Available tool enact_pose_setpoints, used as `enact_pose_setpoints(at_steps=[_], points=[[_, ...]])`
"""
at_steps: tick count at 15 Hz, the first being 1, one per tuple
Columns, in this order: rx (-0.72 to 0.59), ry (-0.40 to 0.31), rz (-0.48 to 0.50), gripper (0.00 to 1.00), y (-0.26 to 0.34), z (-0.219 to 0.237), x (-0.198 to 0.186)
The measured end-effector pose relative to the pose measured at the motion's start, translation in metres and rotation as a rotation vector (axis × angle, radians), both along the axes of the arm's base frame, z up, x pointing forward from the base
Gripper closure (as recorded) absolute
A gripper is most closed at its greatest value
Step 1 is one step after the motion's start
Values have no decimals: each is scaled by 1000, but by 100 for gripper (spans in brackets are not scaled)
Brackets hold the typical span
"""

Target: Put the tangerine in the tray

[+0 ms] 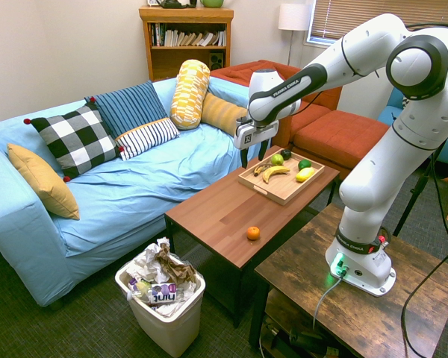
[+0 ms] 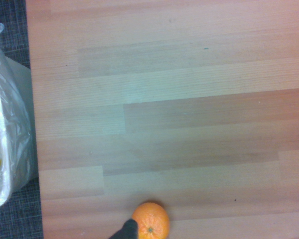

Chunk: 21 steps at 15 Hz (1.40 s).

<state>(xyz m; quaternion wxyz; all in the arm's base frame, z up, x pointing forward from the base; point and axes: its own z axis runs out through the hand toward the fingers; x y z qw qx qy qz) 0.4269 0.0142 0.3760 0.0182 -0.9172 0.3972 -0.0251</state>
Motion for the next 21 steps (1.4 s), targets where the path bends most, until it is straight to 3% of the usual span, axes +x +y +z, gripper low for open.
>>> enact_pose_setpoints(at_steps=[4,13,21], points=[[2,23,9,0,5,-17,4],[10,163,62,0,37,-163,2],[6,275,76,0,49,-243,-7]])
